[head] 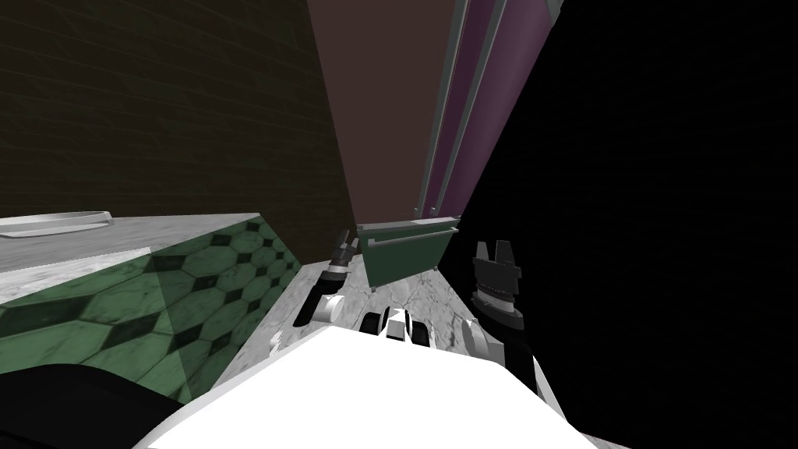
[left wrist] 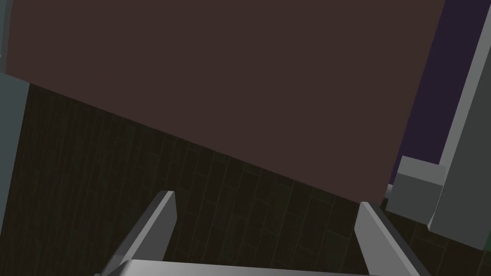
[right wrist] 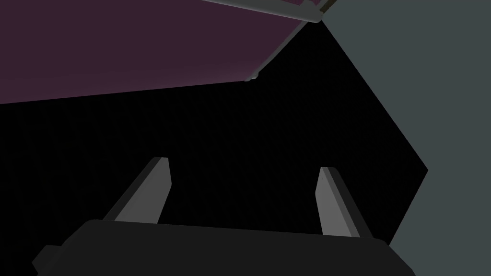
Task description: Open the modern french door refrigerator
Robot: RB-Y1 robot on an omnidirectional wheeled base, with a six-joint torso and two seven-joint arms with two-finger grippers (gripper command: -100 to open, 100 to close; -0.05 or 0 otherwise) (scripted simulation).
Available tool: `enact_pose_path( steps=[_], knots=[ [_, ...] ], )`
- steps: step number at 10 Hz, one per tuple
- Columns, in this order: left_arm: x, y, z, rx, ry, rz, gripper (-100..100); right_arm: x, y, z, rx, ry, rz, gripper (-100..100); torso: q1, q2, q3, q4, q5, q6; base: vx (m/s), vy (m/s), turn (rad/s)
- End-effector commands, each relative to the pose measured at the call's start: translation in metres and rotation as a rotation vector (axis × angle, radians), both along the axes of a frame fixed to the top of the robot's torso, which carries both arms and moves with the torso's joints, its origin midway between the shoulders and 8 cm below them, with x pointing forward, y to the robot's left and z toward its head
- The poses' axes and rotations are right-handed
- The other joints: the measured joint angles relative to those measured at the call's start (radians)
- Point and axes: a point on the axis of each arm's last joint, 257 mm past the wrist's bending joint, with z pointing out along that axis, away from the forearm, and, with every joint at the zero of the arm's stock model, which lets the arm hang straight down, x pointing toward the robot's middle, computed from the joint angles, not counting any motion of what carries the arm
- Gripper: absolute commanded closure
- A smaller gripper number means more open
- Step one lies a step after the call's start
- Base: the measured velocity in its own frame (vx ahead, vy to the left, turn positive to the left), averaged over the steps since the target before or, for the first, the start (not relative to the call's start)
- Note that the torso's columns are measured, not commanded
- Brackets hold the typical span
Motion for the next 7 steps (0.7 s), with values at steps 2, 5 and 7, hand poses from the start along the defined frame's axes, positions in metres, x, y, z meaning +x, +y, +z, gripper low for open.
enact_pose_path(
  steps=[2, 5, 7],
  knots=[
    [0.009, 0.01, -0.029, -0.019, 0.045, 0.007, -100, 0.0, 0.0, 0.0, 0.0, 0.0, 0.0, 0, 0.0, -0.002, -0.001, 0.0, 0.0, 0.0, 0.059, -0.019, 0.017],
    [0.014, 0.016, -0.05, -0.039, 0.075, 0.015, -100, 0.0, 0.0, 0.0, 0.0, 0.0, 0.0, 0, 0.0, 0.0, 0.0, 0.0, 0.0, 0.0, 0.047, -0.011, 0.018],
    [0.018, 0.022, -0.067, -0.052, 0.101, 0.021, -100, 0.0, 0.0, 0.0, 0.0, 0.0, 0.0, 0, 0.0, -0.001, 0.0, 0.0, 0.0, 0.0, 0.054, -0.013, 0.02]
  ],
)
